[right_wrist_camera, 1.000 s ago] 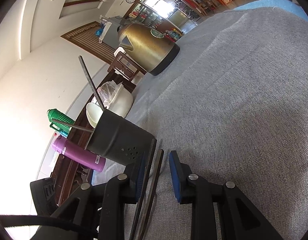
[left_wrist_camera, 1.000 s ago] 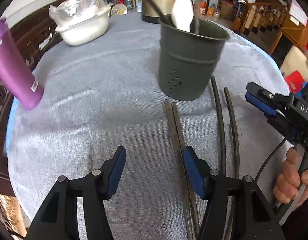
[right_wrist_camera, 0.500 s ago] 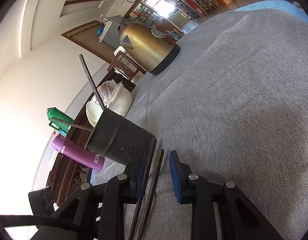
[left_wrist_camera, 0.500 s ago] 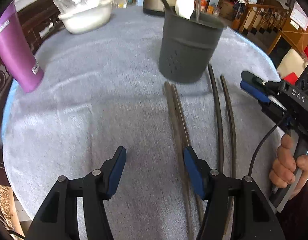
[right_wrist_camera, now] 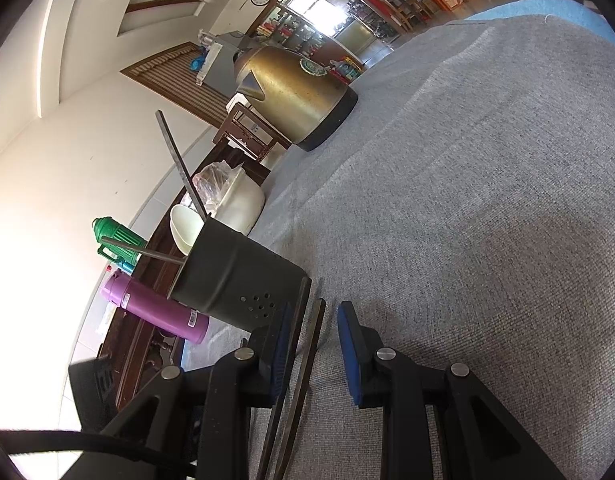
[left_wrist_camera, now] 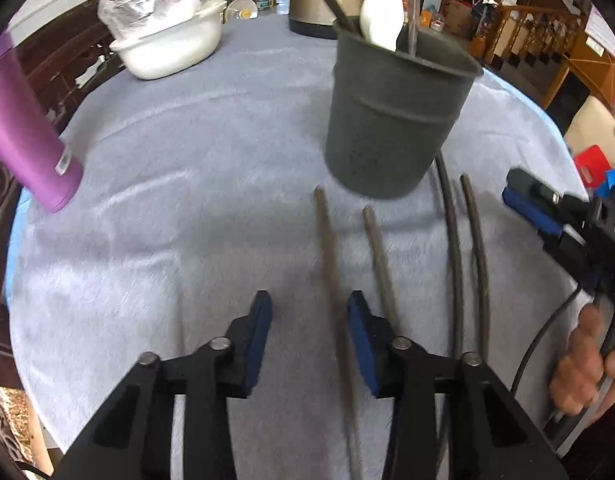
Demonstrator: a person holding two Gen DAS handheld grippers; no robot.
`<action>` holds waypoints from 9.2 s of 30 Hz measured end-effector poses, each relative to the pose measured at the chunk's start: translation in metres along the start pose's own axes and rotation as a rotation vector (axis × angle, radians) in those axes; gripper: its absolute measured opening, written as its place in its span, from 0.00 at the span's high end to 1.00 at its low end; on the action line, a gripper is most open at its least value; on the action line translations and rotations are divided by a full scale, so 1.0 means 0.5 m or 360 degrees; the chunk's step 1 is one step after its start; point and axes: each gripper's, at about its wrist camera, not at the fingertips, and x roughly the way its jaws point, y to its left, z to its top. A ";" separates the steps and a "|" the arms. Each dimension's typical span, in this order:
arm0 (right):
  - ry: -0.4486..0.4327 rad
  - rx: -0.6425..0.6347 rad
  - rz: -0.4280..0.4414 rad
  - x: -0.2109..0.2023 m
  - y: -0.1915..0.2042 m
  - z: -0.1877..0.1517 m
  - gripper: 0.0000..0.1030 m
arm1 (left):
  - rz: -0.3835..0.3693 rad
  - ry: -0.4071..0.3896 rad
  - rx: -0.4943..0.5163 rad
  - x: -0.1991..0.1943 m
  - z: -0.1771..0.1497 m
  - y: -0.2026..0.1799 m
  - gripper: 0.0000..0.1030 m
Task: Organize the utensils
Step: 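Lower the left tool onto a dark chopstick and close on it, then lift the chopstick with the left tool up over the grey cup, then drop the chopstick into the grey cup and open the left tool, then move both open tools back toward the remaining chopsticks on the cloth, then close the left tool on one chopstick while the right tool closes on another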
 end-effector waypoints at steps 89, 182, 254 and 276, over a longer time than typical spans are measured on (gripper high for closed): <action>-0.1122 -0.0819 -0.0356 -0.196 0.578 0.154 0.94 | -0.0292 -0.1209 -0.0083 -0.513 0.265 0.123 0.95; 0.0065 -0.0526 -0.0455 -0.127 0.210 -0.143 0.74 | 0.0275 -0.0312 -0.0143 -0.176 -0.122 0.159 0.35; 0.0473 -0.0177 -0.0495 0.064 0.147 -0.060 0.74 | -0.0387 -0.0042 -0.0158 0.015 0.060 0.111 0.93; 0.0703 -0.0392 -0.0715 0.035 0.159 -0.131 0.89 | -0.0420 0.0081 -0.0274 0.038 0.040 0.177 0.93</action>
